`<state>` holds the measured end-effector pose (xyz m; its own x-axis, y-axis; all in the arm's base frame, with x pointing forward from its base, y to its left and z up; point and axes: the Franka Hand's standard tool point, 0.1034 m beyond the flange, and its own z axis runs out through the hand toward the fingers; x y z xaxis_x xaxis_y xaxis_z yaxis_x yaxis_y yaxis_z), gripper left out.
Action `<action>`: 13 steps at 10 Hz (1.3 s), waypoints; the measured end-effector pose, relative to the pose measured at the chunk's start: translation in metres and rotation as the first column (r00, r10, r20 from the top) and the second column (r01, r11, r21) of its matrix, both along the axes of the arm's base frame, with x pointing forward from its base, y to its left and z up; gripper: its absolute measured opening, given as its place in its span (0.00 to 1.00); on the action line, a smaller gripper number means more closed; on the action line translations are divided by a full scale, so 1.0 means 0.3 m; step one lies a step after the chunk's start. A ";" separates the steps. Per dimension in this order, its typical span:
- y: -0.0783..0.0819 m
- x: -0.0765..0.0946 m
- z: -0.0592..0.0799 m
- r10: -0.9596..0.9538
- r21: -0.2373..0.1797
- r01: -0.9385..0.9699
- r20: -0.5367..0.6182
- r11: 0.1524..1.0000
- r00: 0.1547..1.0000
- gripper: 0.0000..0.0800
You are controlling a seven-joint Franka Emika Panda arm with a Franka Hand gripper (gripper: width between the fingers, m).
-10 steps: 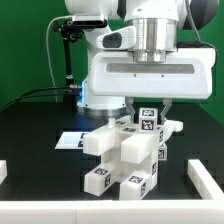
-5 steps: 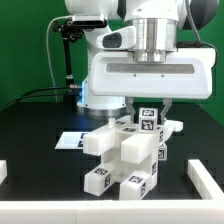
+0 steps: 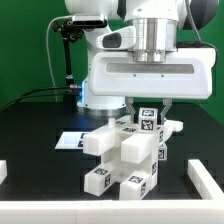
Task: Assemble chair
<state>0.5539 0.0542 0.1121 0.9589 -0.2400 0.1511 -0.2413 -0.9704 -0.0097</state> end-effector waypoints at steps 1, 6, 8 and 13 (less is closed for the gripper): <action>0.001 0.000 0.000 -0.042 0.007 0.042 0.001 0.999 0.999 0.35; 0.007 -0.001 -0.001 -0.382 0.067 0.381 -0.004 0.922 0.924 0.35; 0.008 -0.001 -0.001 -0.480 0.086 0.479 -0.011 0.873 0.877 0.35; 0.011 -0.002 -0.002 -0.563 0.103 0.562 -0.019 0.821 0.826 0.48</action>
Offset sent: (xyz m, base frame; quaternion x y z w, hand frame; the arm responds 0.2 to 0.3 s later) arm 0.0000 0.0000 0.0000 0.0000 0.0000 0.1938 0.9810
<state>0.5533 0.0575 0.1116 0.6509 -0.7515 0.1073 -0.7443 -0.6596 -0.1048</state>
